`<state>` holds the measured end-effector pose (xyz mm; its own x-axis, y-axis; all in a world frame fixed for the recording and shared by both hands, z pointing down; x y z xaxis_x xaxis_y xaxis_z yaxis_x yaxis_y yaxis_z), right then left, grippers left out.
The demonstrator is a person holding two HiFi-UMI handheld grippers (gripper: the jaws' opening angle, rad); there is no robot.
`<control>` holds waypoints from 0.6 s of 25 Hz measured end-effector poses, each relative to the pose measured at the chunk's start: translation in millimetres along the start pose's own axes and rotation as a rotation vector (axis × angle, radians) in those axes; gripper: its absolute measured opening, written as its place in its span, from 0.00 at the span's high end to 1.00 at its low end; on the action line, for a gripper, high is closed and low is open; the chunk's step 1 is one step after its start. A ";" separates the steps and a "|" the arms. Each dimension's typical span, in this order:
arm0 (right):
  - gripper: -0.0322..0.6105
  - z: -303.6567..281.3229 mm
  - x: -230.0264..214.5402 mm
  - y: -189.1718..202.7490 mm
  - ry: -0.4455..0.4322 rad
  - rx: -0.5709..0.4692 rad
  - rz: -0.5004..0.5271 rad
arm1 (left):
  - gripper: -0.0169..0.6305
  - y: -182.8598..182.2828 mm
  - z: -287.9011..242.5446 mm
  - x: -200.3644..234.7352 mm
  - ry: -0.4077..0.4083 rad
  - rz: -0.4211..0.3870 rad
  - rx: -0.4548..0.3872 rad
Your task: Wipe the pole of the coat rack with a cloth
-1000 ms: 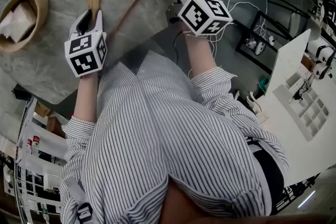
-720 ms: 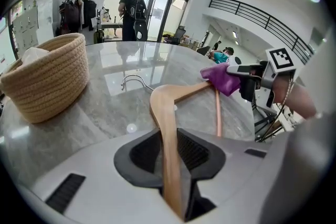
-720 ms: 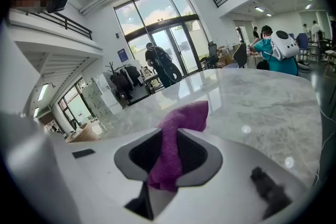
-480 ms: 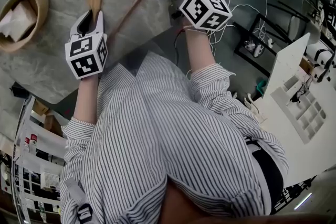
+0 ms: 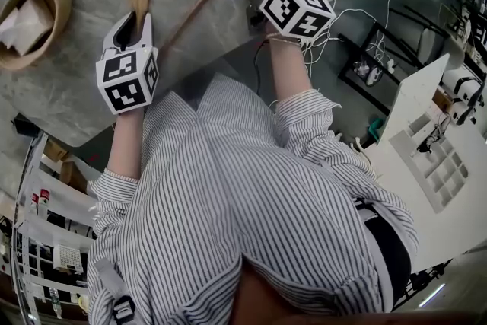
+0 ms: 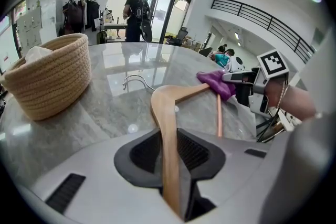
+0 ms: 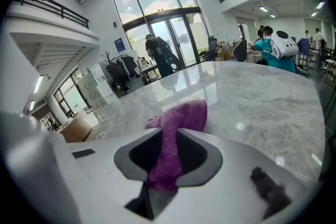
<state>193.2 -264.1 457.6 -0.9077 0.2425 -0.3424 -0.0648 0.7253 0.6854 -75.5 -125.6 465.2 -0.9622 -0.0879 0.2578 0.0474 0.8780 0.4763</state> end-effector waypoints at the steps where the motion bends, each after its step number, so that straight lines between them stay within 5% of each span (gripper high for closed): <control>1: 0.81 -0.8 0.6 0.8 -0.007 0.002 -0.005 | 0.81 0.0 0.0 -0.3 0.001 0.002 -0.002; 15: 0.81 -10.8 30.3 13.7 -0.088 0.043 0.030 | 0.82 2.1 -0.8 3.2 0.034 0.018 -0.018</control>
<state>160.4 -253.8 463.5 -0.8690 0.3190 -0.3783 -0.0181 0.7434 0.6686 -78.3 -124.4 467.7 -0.9516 -0.0884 0.2943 0.0696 0.8710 0.4864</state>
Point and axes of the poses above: the fingertips, and each gripper's own axes: z backward along the fingers, x to its left, y out of its underside, the point moved 8 cm from there along z, backward along the fingers, and after that the axes turned 2 degrees about x, right-handed, at the moved point
